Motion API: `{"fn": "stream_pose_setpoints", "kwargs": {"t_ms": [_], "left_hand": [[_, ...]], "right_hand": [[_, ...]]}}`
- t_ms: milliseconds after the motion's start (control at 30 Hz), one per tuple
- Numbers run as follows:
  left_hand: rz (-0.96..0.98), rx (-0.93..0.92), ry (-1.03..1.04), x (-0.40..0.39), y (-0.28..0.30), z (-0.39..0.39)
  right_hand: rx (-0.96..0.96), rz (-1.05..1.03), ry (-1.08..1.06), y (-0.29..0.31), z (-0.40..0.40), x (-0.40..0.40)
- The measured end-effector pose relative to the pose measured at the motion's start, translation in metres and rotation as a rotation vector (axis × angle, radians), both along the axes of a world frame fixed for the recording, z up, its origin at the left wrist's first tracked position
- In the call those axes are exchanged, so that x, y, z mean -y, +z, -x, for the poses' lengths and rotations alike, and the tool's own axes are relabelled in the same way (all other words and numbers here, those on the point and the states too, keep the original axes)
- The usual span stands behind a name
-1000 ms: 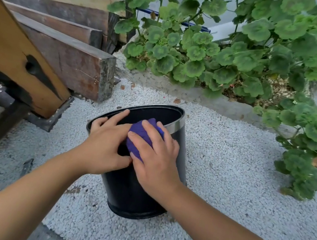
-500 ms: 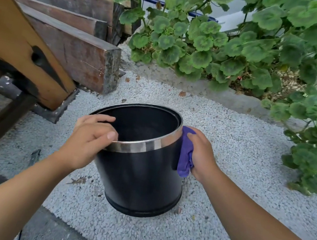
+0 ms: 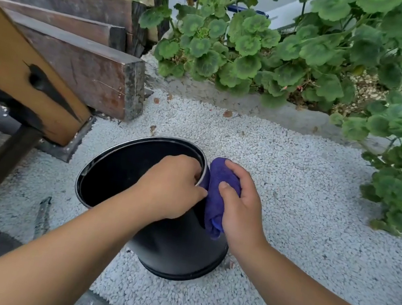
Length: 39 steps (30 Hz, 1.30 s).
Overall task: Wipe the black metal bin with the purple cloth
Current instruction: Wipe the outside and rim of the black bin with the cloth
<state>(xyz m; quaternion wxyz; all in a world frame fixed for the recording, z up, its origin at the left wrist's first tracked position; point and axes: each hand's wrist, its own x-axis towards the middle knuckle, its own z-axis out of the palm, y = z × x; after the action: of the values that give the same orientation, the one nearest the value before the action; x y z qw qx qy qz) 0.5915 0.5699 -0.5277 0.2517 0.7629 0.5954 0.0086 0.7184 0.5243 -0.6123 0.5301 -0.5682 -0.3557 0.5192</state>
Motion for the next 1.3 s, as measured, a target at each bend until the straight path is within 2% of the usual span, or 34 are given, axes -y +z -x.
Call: {"fn": "stream_pose_setpoints", "kwargs": {"t_ms": [67, 133, 233, 300, 400, 500, 633, 733, 800, 900, 967, 1033, 1100, 1233, 1300], "left_hand": [[0.052, 0.072, -0.007, 0.0, 0.004, 0.007], [0.2, 0.209, -0.04, -0.004, 0.016, 0.022], [0.416, 0.375, -0.15, -0.011, 0.044, 0.057], [0.357, 0.373, -0.219, -0.018, 0.052, 0.072], [0.092, 0.248, -0.242, -0.03, 0.036, 0.073], [-0.003, 0.31, -0.172, -0.036, 0.015, 0.071], [0.052, 0.413, -0.099, -0.029, -0.002, 0.085], [0.095, 0.448, -0.063, -0.022, -0.007, 0.084], [0.206, 0.64, 0.041, -0.019, 0.002, 0.076], [0.369, 1.023, 0.157, -0.015, 0.015, 0.07], [0.449, 1.1, 0.156, -0.016, 0.017, 0.072], [0.433, 1.015, 0.096, -0.018, 0.016, 0.075], [0.341, 0.82, 0.003, -0.02, 0.013, 0.074], [0.195, 0.497, -0.07, -0.03, 0.008, 0.064], [0.193, 0.449, -0.055, -0.032, 0.007, 0.061]], "right_hand": [[-0.073, 0.035, -0.047, 0.001, -0.007, -0.001], [-0.154, 0.061, -0.127, 0.004, -0.02, -0.003], [-0.161, 0.038, -0.19, 0.008, -0.038, -0.003], [-0.125, -0.019, -0.194, 0.013, -0.044, -0.002], [0.05, -0.11, -0.147, 0.019, -0.041, 0.0], [0.211, -0.167, -0.108, 0.024, -0.03, -0.001], [0.35, -0.268, -0.063, 0.022, -0.009, -0.001], [0.506, -0.448, -0.046, 0.029, 0.017, -0.006], [0.626, -0.62, 0.015, 0.037, 0.034, -0.012], [1.05, -0.892, 0.226, 0.038, 0.049, -0.017], [1.265, -0.964, 0.266, 0.037, 0.055, -0.018], [1.287, -1.034, 0.227, 0.036, 0.057, -0.019], [1.264, -1.098, 0.211, 0.035, 0.05, -0.021], [1.267, -1.093, 0.238, 0.011, 0.01, -0.016], [1.272, -1.082, 0.313, -0.007, -0.002, -0.01]]}}
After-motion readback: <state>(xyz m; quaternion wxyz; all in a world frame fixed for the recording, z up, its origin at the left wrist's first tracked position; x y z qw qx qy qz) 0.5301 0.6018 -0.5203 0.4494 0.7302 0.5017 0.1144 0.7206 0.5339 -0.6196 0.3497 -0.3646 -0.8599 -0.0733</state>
